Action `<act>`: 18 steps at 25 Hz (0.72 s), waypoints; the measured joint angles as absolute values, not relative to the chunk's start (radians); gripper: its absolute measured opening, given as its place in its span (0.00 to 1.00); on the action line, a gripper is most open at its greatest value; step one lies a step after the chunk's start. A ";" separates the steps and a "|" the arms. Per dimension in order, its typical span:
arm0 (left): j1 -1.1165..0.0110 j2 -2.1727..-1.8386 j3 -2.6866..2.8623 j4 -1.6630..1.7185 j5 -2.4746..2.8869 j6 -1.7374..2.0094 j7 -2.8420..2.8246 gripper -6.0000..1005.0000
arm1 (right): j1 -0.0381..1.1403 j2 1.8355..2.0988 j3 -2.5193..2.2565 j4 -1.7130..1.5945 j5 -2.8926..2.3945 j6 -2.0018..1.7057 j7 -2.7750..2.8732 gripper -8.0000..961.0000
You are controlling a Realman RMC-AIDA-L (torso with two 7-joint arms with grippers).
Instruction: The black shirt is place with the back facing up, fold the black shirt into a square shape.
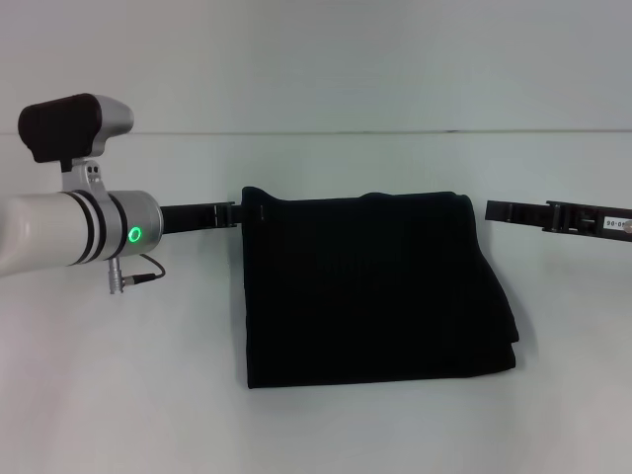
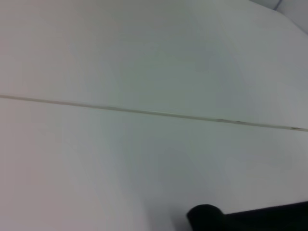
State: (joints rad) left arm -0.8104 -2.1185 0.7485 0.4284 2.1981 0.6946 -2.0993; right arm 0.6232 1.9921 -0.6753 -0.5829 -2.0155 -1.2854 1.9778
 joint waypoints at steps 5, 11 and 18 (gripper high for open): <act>-0.810 -2.119 0.750 0.423 2.198 0.695 -2.101 0.92 | 0.623 1.995 -0.675 -0.583 -2.019 -1.278 1.974 0.44; -0.837 -2.125 0.762 0.422 2.193 0.764 -2.097 0.91 | 0.621 1.996 -0.675 -0.579 -2.020 -1.266 1.971 0.46; -0.847 -2.130 0.770 0.421 2.196 0.760 -2.073 0.90 | 0.626 2.002 -0.683 -0.579 -2.023 -1.259 1.969 0.47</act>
